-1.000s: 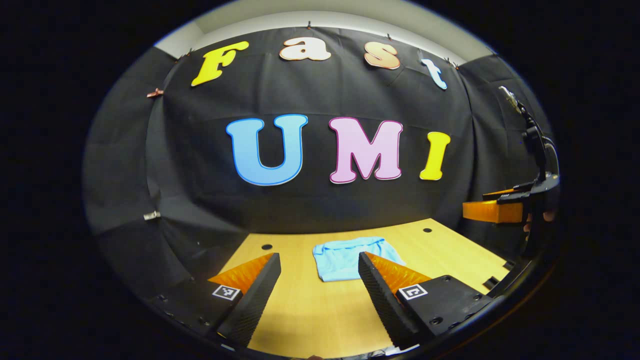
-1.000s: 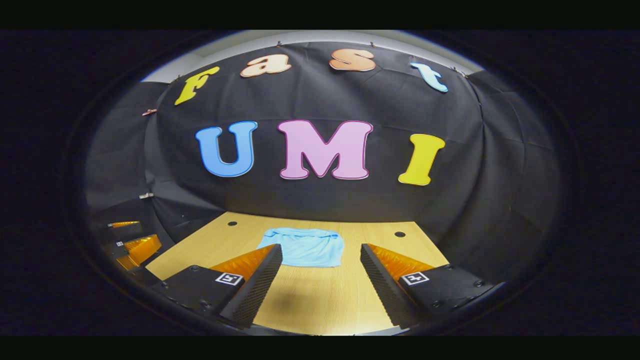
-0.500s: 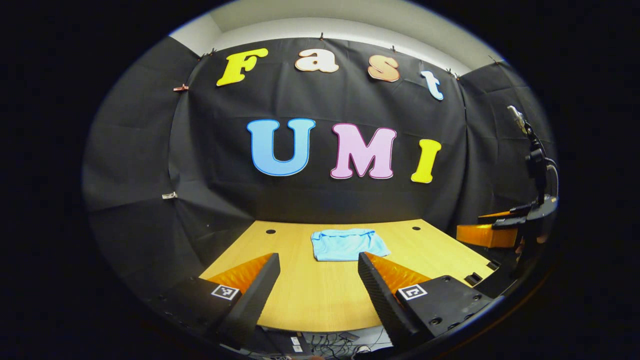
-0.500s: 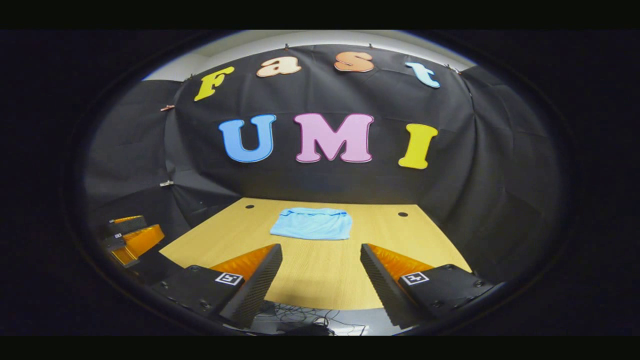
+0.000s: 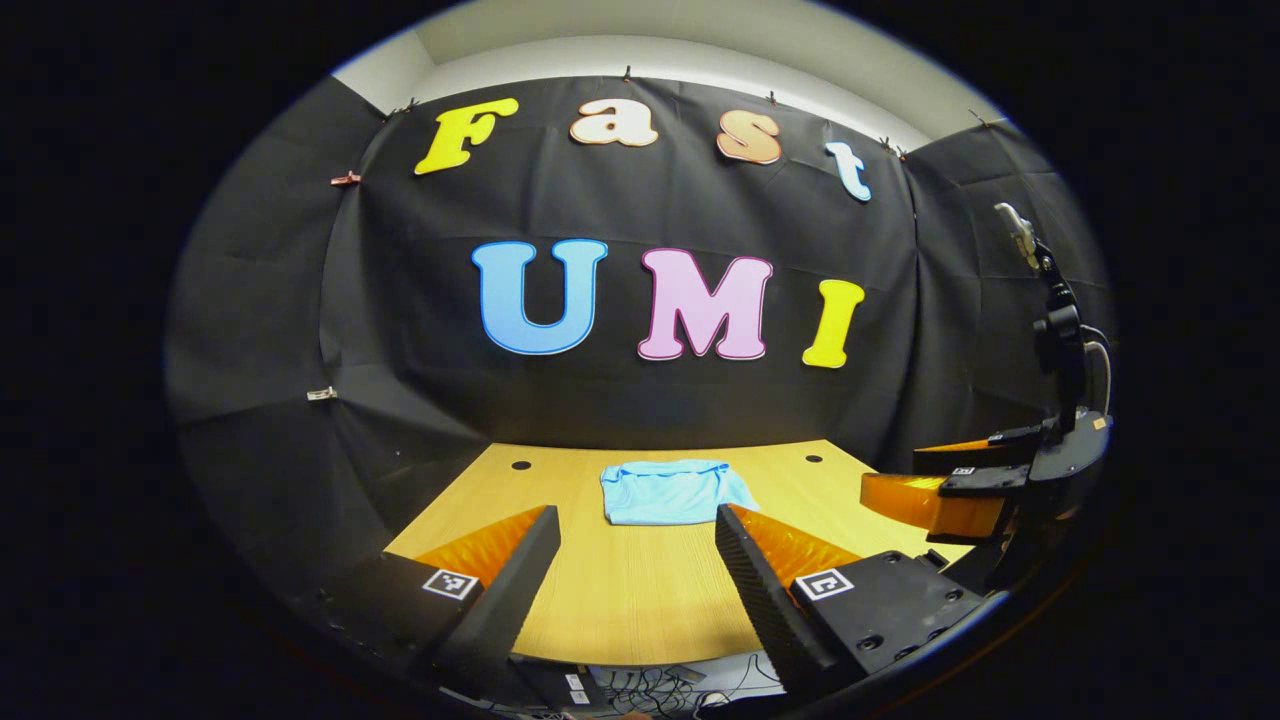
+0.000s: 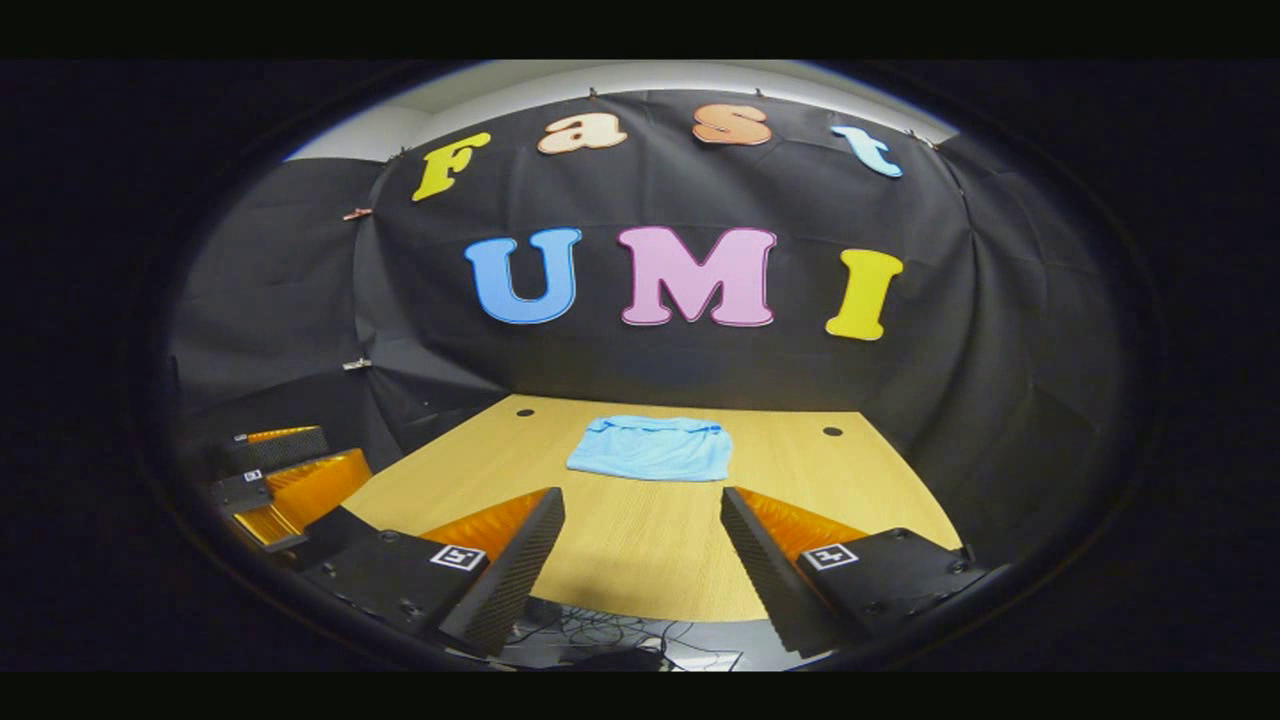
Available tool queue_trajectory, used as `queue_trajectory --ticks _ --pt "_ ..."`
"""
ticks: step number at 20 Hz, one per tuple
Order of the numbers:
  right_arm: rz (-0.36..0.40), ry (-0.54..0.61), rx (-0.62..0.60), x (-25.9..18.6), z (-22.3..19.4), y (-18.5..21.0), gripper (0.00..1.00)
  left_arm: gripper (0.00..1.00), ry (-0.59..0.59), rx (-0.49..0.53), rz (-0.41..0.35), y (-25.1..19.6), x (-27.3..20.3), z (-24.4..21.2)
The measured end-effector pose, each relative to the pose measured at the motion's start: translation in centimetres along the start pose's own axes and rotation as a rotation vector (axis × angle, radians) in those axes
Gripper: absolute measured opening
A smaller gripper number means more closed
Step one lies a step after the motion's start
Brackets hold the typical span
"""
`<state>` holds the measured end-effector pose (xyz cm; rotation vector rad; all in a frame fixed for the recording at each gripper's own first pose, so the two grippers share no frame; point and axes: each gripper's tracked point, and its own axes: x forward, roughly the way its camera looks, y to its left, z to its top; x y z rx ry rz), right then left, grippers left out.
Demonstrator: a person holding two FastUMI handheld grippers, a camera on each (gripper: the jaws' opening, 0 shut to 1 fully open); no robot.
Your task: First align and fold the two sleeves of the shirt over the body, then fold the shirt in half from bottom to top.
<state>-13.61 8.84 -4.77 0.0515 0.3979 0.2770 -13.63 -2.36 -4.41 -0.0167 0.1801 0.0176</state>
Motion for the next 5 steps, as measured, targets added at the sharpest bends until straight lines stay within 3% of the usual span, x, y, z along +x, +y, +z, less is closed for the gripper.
queue_trajectory --ticks 5 --pt "0.030 0.011 -0.003 0.55 0.15 0.90 0.98 0.99 0.007 -0.018 0.003 0.54 0.06 -0.16"
